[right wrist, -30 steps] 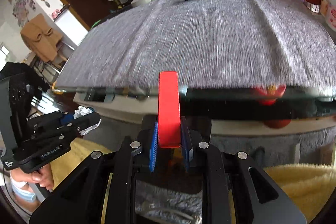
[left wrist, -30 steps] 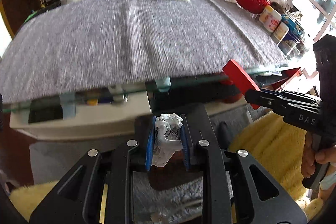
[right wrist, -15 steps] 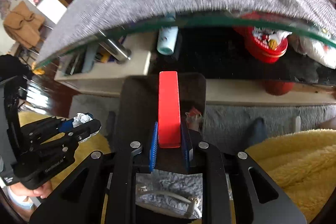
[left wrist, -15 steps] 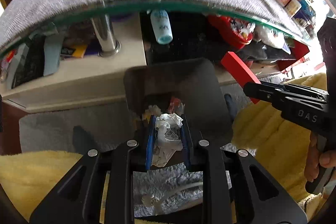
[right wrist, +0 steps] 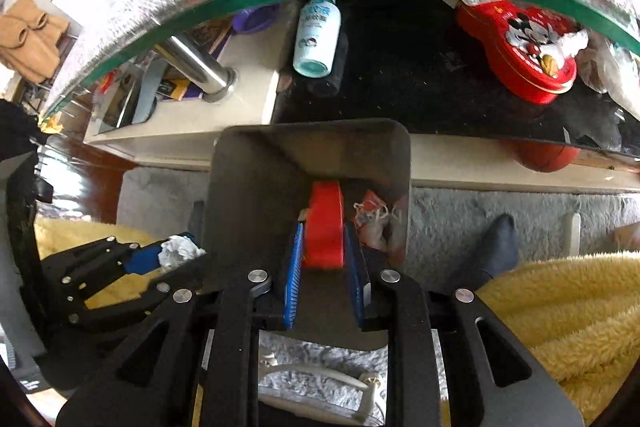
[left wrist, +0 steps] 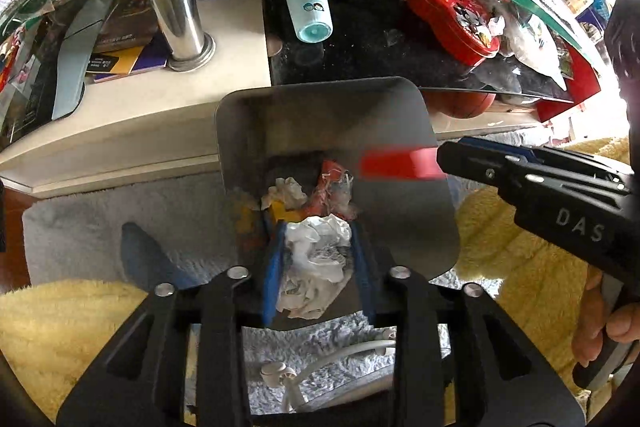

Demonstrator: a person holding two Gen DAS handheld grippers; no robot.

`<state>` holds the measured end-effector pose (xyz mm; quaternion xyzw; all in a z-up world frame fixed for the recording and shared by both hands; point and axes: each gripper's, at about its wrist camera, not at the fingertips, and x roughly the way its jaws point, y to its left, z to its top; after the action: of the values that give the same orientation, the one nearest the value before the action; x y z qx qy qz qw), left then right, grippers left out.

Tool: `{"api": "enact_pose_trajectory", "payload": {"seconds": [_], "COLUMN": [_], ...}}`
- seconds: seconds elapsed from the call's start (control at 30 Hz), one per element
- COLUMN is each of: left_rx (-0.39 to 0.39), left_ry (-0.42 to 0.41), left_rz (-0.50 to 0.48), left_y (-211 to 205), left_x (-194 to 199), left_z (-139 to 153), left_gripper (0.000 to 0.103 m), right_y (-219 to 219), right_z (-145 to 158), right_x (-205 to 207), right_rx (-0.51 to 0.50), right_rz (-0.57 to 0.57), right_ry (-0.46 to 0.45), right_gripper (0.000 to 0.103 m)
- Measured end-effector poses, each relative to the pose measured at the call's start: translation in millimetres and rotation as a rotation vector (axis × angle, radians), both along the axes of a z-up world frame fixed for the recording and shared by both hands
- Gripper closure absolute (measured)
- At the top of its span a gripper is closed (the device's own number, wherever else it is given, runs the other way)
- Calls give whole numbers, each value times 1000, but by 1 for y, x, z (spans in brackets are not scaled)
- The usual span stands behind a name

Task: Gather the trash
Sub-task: 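Carry both items over the bin and open both tools to drop them, then reach the left tool to the silver-green foil packet and close on it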

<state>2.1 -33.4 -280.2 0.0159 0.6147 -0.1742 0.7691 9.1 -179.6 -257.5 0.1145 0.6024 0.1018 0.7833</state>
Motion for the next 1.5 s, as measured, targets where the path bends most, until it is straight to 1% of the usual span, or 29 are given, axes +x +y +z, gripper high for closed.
{"api": "enact_pose_trajectory", "payload": {"seconds": [0.03,0.1,0.13,0.2,0.27,0.3,0.33,0.37,0.4,0.43,0.47,0.5,0.57,0.6,0.73,0.83,1.03,1.13,1.3,1.5], "left_rx": [4,6,10,22,29,30,31,32,32,34,37,39,38,35,27,21,12,3,3,18], "left_ry": [0,-1,-6,-20,-33,-39,-49,-59,-72,-84,-95,-110,-132,-145,-178,-202,-246,-264,-287,-326], "left_rz": [0,4,9,14,17,18,20,23,25,26,28,32,36,38,39,38,32,36,43,44], "left_y": [0,2,4,7,10,11,13,14,15,16,17,18,19,20,20,18,14,13,8,-5], "left_x": [1,2,3,4,5,6,7,8,9,9,10,11,14,16,21,26,44,62,99,148], "left_z": [0,1,2,7,12,15,19,23,28,33,37,43,53,59,78,92,119,131,143,155], "left_gripper": [69,59,56,48,43,38,36,31,27,26,21,17,14,12,10,8,8,8,8,8], "right_y": [-1,-4,-6,-12,-17,-19,-21,-22,-23,-25,-26,-27,-29,-30,-37,-43,-52,-56,-71,-85], "right_z": [2,4,5,8,12,15,19,21,26,30,34,38,47,52,72,87,118,127,139,146], "right_x": [1,3,4,6,7,7,8,8,9,9,10,10,12,13,19,25,51,68,108,157], "right_rx": [-3,-6,-7,-10,-10,-12,-15,-18,-21,-23,-24,-25,-29,-32,-25,-24,-31,-47,-58,-126], "right_rz": [-4,-16,-22,-42,-58,-64,-70,-73,-76,-78,-80,-82,-84,-86,-92,-100,-106,-116,-147,-158], "right_ry": [-5,-11,-13,-20,-31,-37,-48,-56,-68,-79,-86,-95,-116,-128,-167,-195,-251,-273,-294,-318], "right_gripper": [80,80,79,71,57,54,46,41,38,33,29,28,22,22,21,14,13,13,13,13]}}
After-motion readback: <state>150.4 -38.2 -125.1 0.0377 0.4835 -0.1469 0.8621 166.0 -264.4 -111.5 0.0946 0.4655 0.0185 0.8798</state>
